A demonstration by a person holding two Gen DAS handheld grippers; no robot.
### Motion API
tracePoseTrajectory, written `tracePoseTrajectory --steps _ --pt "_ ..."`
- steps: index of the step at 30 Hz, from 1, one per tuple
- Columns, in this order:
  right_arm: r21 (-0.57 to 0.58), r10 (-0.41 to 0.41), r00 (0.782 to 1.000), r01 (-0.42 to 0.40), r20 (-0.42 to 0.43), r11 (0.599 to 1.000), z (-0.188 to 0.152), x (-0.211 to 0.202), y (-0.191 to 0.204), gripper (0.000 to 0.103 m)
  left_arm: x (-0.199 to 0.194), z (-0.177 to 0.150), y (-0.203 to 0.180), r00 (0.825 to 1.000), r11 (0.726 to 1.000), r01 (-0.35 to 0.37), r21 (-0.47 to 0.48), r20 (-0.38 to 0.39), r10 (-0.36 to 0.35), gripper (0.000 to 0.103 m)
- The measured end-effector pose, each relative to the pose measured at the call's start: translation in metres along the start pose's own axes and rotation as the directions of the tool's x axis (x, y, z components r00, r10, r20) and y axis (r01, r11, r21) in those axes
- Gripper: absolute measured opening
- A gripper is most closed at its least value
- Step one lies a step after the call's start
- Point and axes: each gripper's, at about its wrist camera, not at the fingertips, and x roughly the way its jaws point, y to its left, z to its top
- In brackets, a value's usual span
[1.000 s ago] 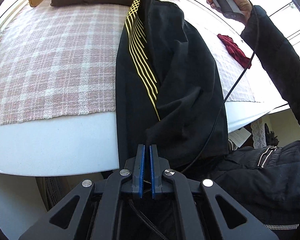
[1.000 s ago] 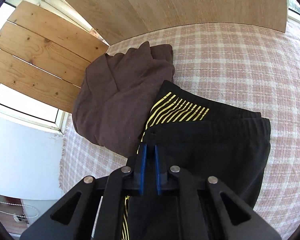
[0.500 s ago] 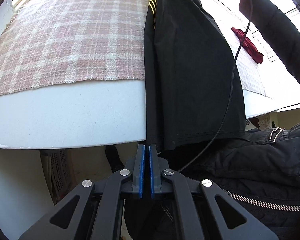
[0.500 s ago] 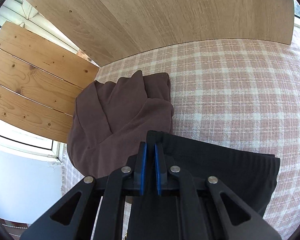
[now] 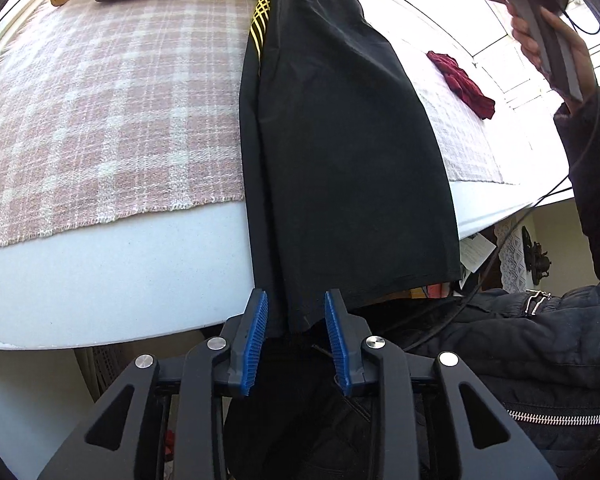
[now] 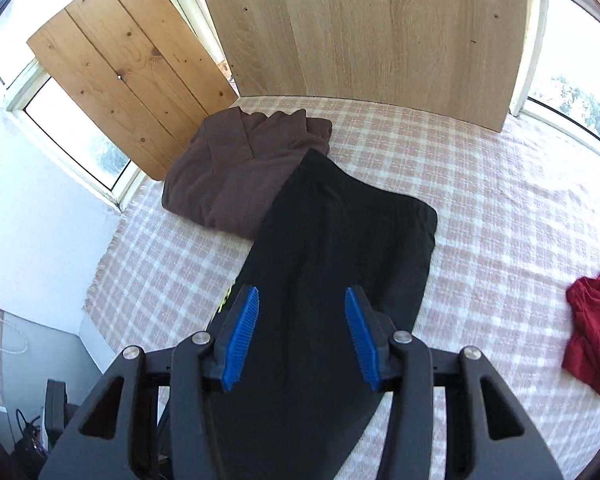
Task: Fold clothes
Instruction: 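Open both grippers and release the folded trousers, then close both grippers on the trouser end hanging over the table edge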
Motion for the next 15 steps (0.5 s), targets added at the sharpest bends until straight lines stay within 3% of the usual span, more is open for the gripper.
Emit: tracePoseTrajectory --steps 4,8,11,15 --pt "0.086 -0.151 0.988 0.155 -0.044 0.984 -0.116 -0.018 0.015 0.045 0.004 0.012 0.001 0.998 0.999 -0.018 0.031 -0.058 0.019 0.031" --pt "0.225 -0.119 0.978 0.156 -0.170 0.962 -0.207 0.005 0.027 0.045 0.011 0.014 -0.001 0.994 0.998 -0.035 0.050 -0.099 0.040 0.032" --pt "0.289 -0.086 0.976 0.143 -0.200 0.947 -0.238 0.016 0.033 0.045 0.017 0.009 -0.007 0.989 0.994 -0.082 0.068 -0.114 0.089 0.032" --pt "0.308 -0.094 0.980 0.146 -0.176 0.940 -0.249 0.015 0.032 0.045 0.023 0.006 -0.015 0.988 0.993 -0.100 0.063 -0.112 0.107 0.038"
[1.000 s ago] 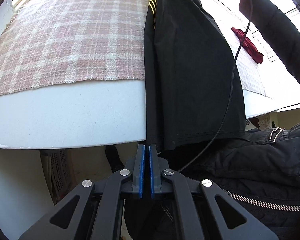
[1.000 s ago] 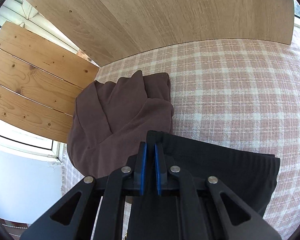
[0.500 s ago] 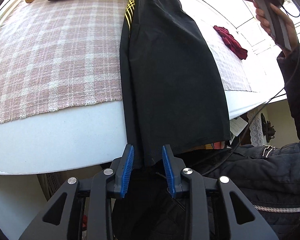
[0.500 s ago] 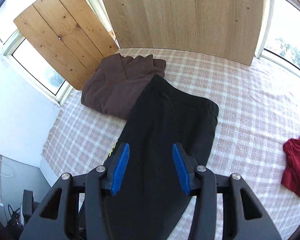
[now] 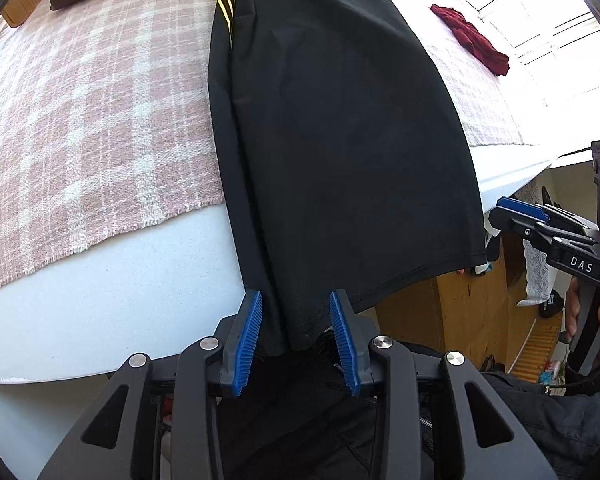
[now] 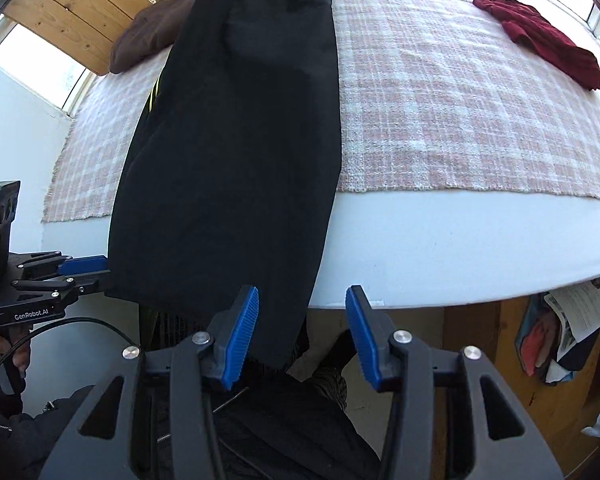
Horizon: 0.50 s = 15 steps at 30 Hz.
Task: Fold clothes
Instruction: 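Close both grippers on the trouser end hanging over the table edge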
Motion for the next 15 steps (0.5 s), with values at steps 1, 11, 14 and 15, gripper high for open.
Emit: tracePoseTrajectory --steps 1,11,14,15 --pt "0.001 -0.002 1.000 0.002 0.003 1.000 0.000 0.001 -0.001 0.045 0.000 0.000 -0.002 1.000 1.000 -0.006 -0.001 0.003 0.006 0.039" --pt "-0.035 0.007 1.000 -0.007 -0.012 0.999 -0.008 0.017 -0.008 0.045 -0.006 -0.013 0.001 0.997 0.996 -0.054 -0.070 0.042 0.057 0.040" --pt "-0.050 0.002 1.000 -0.003 -0.015 0.999 -0.010 0.018 -0.008 0.045 -0.007 -0.017 0.004 0.996 0.994 -0.072 -0.087 0.049 0.076 0.040" --pt "-0.050 0.003 1.000 -0.004 -0.015 0.999 -0.010 0.019 -0.009 0.045 -0.008 -0.018 0.002 0.994 0.993 -0.091 -0.078 0.051 0.095 0.041"
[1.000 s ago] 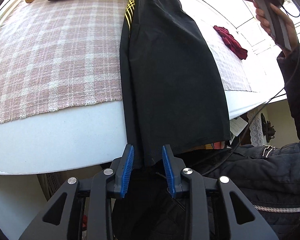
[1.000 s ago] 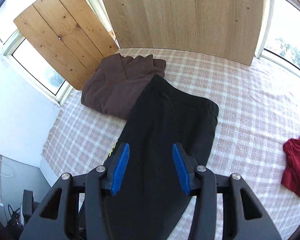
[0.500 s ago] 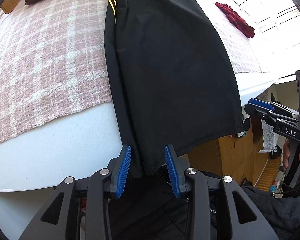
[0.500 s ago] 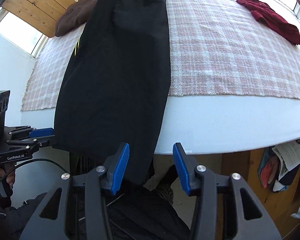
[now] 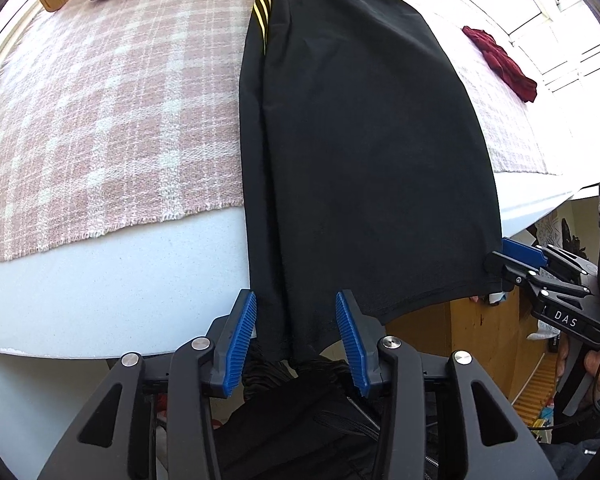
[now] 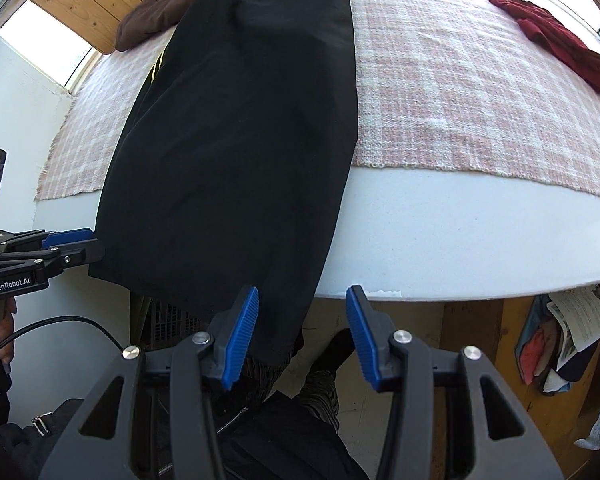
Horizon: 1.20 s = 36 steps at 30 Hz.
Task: Fold clothes
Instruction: 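Close both grippers on the trouser end hanging over the table edge, then lift the trouser end with both grippers and fold it toward the brown garment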
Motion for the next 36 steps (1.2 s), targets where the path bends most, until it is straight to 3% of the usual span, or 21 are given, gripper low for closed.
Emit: tracePoseTrajectory --steps 7,8,10,11,12,14,19,23,28,33,36 --pt "-0.007 -0.023 1.000 0.023 -0.006 1.000 0.002 0.001 -0.007 0.045 0.000 -0.008 -0.007 1.000 0.999 0.006 0.045 0.004 -0.006 0.042" --pt "-0.021 -0.030 1.000 0.030 -0.005 0.999 0.001 0.001 -0.006 0.045 0.000 -0.009 -0.007 1.000 0.999 0.018 0.047 0.003 -0.018 0.040" --pt "-0.054 -0.033 0.999 0.033 -0.002 0.998 0.000 0.002 -0.004 0.045 0.001 -0.011 -0.010 1.000 0.997 0.020 0.077 -0.002 -0.020 0.027" --pt "-0.064 -0.013 1.000 0.013 -0.005 0.998 -0.001 0.002 -0.003 0.044 0.001 -0.012 -0.011 1.000 0.996 0.017 0.093 -0.003 -0.017 0.027" --pt "-0.065 0.015 1.000 -0.015 -0.007 0.998 -0.001 0.002 -0.003 0.041 0.001 -0.014 -0.011 1.000 0.994 0.022 0.103 -0.006 -0.021 0.025" --pt "-0.043 0.081 0.996 -0.082 -0.030 0.996 -0.001 0.006 -0.007 0.009 0.002 -0.016 -0.011 0.999 0.992 0.042 0.117 -0.018 -0.040 0.016" --pt "0.075 0.222 0.975 -0.219 -0.024 0.973 0.006 0.002 -0.034 0.007 -0.002 -0.018 0.002 0.988 0.985 0.151 0.083 -0.028 -0.149 0.004" --pt "0.173 0.330 0.944 -0.329 0.019 0.928 0.011 -0.015 -0.060 0.006 -0.018 -0.018 0.020 0.961 0.960 0.278 0.023 0.004 -0.278 0.003" --pt "0.251 0.440 0.891 -0.454 0.113 0.855 0.028 -0.047 -0.083 0.006 -0.055 -0.006 0.037 0.910 0.913 0.409 -0.008 0.075 -0.407 0.003" --pt "0.262 0.516 0.823 -0.566 0.239 0.781 0.066 -0.080 -0.097 0.006 -0.093 0.078 0.040 0.842 0.857 0.514 0.017 0.179 -0.509 0.003" --pt "0.235 0.529 0.795 -0.598 0.296 0.766 0.087 -0.097 -0.093 0.006 -0.107 0.114 0.041 0.818 0.848 0.528 0.050 0.240 -0.523 0.003"
